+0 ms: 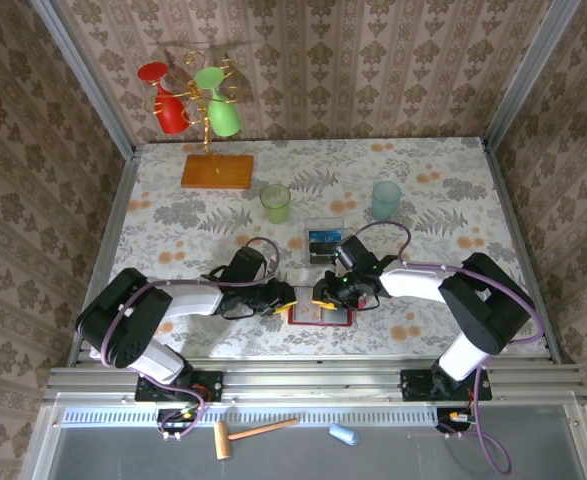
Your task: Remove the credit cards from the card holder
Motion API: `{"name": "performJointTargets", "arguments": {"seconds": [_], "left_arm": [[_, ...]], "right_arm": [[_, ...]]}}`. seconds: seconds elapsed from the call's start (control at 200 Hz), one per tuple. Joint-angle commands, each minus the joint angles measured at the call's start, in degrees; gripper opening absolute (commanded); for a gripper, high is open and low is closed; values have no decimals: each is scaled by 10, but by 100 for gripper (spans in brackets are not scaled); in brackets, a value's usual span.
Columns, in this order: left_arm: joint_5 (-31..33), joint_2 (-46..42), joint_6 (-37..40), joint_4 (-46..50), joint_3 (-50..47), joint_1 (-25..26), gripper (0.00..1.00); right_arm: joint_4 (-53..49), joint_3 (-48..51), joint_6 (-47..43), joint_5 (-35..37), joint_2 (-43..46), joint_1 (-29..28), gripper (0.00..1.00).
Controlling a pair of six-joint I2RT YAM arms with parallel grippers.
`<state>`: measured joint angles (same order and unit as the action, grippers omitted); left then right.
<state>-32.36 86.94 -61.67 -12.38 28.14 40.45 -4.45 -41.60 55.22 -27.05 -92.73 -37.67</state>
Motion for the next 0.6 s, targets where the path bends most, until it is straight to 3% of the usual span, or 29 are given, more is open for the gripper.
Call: {"name": "performJointTargets", "arguments": {"seconds": [0.0, 0.595], "left_arm": [[12, 6, 14, 29, -15, -2, 29], [18, -17, 12, 39, -28, -2, 30]], "right_arm": [[-26, 8, -14, 23, 12, -3, 25], [-46, -9, -31, 36, 39, 4, 27]]}}
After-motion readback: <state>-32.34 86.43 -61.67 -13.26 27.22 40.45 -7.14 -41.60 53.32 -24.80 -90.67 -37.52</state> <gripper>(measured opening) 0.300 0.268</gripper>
